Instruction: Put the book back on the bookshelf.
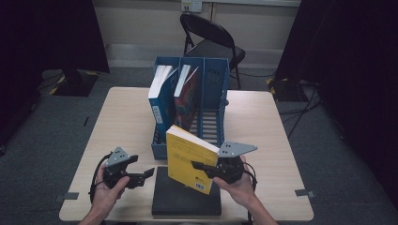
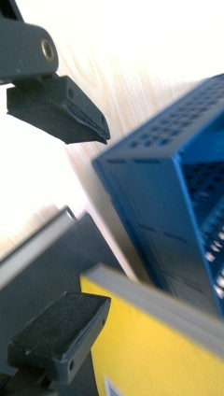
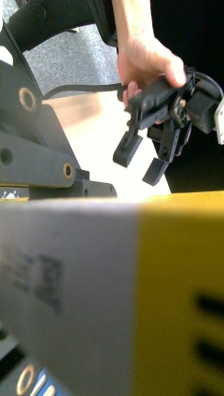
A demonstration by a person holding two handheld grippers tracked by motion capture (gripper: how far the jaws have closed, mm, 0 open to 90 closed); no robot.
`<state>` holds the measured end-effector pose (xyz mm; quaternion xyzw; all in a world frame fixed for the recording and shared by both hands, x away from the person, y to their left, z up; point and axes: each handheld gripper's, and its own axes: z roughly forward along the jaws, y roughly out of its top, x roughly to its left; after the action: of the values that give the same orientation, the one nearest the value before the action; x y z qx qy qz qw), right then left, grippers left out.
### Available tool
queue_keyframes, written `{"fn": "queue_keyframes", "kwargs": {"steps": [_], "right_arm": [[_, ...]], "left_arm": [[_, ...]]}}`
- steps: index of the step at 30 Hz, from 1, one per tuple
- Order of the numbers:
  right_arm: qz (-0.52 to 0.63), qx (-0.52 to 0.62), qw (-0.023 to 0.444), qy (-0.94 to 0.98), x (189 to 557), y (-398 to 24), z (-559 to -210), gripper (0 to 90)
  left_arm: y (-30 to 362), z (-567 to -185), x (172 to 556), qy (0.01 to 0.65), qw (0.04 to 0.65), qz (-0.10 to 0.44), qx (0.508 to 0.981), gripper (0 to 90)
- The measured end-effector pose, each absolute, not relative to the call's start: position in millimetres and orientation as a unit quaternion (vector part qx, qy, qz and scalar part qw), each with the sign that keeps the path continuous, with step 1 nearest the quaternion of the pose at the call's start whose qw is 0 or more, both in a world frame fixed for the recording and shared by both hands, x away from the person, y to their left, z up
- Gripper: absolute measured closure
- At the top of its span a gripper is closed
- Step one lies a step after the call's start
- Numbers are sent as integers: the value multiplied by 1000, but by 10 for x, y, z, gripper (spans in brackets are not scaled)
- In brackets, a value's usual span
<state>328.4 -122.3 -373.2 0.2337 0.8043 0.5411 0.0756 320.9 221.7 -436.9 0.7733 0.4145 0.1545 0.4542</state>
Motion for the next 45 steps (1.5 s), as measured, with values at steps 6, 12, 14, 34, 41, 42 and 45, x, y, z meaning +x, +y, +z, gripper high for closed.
{"fn": "queue_keyframes", "kwargs": {"steps": [6,12,14,34,41,42,45], "right_arm": [[540,243,74,803,3273,-1300,-3723,761],[536,250,80,803,3258,-1344,-3682,761],[534,252,84,803,3256,-1350,-3664,761],[555,263,100,783,3309,-1434,-3473,761],[554,270,115,779,3316,-1469,-3423,761],[555,272,118,778,3320,-1474,-3414,761],[558,276,119,773,3339,-1490,-3394,761]], "left_arm": [[2187,-4432,3217,423,431,185,775,157],[2170,-4455,3218,422,428,164,782,157],[2168,-4458,3212,420,427,167,783,157],[2183,-4498,3213,411,434,135,790,157],[2197,-4490,3199,412,436,131,789,157],[2201,-4490,3197,411,436,131,789,157],[2216,-4493,3199,414,437,131,788,157]]}}
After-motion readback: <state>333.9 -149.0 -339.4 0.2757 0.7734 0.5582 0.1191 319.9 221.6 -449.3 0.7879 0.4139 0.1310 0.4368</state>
